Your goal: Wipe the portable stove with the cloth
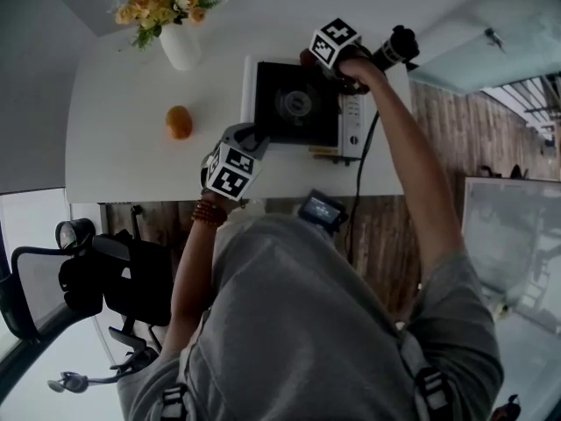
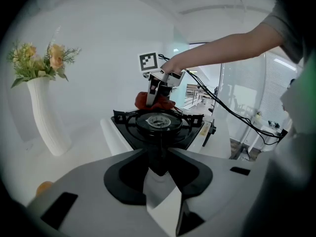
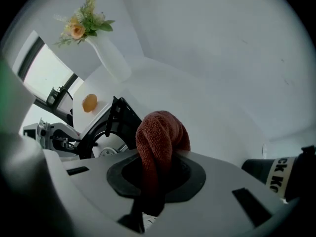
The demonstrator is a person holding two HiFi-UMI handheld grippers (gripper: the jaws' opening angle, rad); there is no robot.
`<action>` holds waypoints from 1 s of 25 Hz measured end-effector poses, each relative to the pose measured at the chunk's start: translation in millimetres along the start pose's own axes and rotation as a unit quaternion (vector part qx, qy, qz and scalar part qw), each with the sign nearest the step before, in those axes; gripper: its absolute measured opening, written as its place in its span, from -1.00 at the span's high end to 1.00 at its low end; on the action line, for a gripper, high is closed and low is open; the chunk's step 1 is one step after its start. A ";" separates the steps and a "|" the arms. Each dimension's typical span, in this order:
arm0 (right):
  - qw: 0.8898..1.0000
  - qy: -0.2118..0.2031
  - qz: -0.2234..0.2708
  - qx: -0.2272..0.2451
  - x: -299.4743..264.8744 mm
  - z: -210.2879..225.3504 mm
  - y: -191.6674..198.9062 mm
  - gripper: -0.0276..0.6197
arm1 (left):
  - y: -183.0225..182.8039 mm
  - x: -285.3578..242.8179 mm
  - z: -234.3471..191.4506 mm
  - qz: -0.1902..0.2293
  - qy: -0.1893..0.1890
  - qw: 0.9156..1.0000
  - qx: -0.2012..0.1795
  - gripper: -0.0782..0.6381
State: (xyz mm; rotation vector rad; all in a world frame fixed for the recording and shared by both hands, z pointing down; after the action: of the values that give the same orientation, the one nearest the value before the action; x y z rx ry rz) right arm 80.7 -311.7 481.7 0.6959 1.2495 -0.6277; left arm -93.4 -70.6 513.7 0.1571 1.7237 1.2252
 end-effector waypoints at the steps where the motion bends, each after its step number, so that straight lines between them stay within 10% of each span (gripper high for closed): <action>1: 1.000 0.003 -0.010 0.005 -1.6 -1.4 -2.3 0.71 | 0.0 0.2 0.0 0.000 0.000 1.000 0.000 0.40; 25: 0.991 0.039 -0.081 0.104 -27.5 -77.2 -56.1 0.71 | 3.6 -0.9 -3.3 0.004 0.005 1.000 -0.006 0.41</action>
State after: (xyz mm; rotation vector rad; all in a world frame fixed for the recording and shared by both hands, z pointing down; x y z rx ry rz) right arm -15.3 -287.4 488.4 0.8019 1.3332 -0.8817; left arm -96.9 -71.5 517.2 0.1512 1.7257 1.2439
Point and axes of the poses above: the fingertips, and each gripper's own axes: x backward along the fingers, z to its right, y out of its underside, the point moved 9 cm from there along x, backward along the fingers, and after that the axes turned 2 degrees about -y, right-handed, at the moved point
